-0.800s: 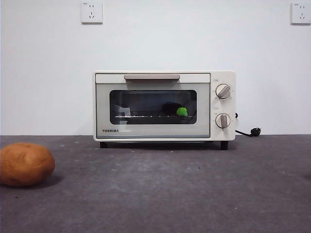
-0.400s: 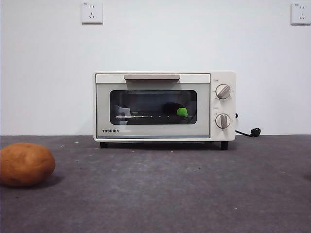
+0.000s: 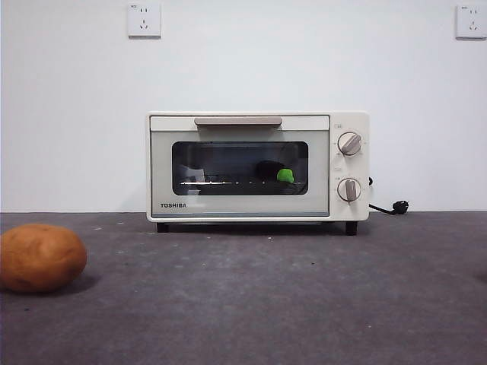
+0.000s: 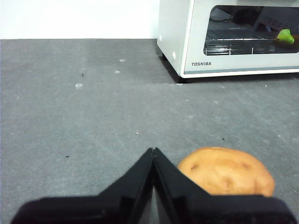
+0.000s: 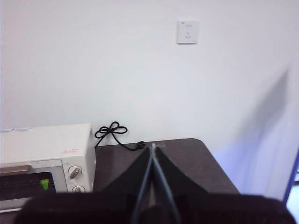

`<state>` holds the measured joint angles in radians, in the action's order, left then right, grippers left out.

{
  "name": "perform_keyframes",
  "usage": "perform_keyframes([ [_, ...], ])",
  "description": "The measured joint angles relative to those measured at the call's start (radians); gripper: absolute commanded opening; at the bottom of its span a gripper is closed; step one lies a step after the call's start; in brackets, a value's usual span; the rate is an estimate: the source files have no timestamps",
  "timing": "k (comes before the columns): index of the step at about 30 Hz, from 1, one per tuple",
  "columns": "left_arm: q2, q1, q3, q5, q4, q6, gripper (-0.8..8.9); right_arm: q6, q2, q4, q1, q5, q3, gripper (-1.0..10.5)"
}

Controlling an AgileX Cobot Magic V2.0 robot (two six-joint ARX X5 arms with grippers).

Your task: Take the eggplant from the table,put the eggplant in the oven

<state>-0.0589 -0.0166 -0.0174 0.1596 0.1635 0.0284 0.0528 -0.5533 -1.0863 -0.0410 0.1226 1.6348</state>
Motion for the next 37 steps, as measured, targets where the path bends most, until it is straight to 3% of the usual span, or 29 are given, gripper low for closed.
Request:
perform_keyframes([
  [10,0.0,0.0,0.0,0.0,0.0,0.0,-0.04,-0.008,0.172,0.233,0.0,-0.001,-0.498,0.0],
  [20,0.0,0.0,0.0,0.0,0.0,0.003,-0.04,-0.124,0.349,0.55,0.0,-0.001,-0.99,0.0],
  [28,0.0,0.0,0.0,0.0,0.0,0.003,-0.04,-0.178,0.467,0.715,0.0,0.0,-1.286,0.0],
  [37,0.0,0.0,0.0,0.0,0.0,0.003,-0.04,-0.188,0.537,0.735,0.0,-0.001,-1.482,0.0],
])
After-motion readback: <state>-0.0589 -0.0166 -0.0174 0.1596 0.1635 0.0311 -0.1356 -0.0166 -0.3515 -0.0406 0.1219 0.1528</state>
